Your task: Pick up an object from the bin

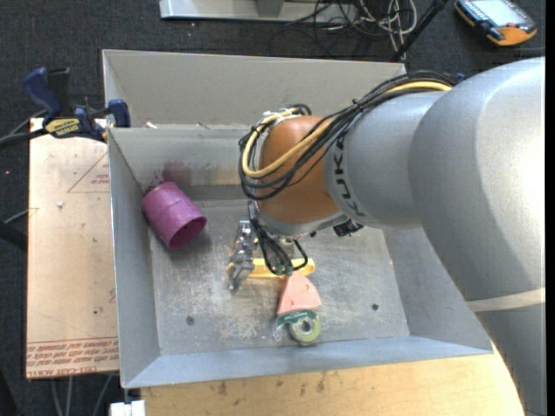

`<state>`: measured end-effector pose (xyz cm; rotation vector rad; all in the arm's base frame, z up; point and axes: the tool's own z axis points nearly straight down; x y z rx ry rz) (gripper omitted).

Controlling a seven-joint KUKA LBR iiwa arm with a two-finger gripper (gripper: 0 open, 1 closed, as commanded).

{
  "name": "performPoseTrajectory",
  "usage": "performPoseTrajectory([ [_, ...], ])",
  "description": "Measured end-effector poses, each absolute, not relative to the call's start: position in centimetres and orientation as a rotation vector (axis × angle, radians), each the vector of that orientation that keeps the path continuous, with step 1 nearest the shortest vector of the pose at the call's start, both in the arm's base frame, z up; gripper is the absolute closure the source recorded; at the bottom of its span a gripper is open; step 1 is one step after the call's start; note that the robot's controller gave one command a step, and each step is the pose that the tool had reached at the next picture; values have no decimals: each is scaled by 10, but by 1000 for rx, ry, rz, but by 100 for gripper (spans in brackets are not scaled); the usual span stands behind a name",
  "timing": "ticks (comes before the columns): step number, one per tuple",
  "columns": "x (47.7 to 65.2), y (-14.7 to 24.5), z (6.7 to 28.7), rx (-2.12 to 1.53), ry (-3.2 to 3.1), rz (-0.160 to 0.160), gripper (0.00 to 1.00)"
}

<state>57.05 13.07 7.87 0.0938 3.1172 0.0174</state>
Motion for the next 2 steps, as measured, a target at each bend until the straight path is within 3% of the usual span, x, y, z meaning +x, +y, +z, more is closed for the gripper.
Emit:
performPoseTrajectory([
  [1, 570, 131, 79, 94, 3117, 17, 100],
  [2, 560, 127, 215, 49, 3139, 2, 100],
])
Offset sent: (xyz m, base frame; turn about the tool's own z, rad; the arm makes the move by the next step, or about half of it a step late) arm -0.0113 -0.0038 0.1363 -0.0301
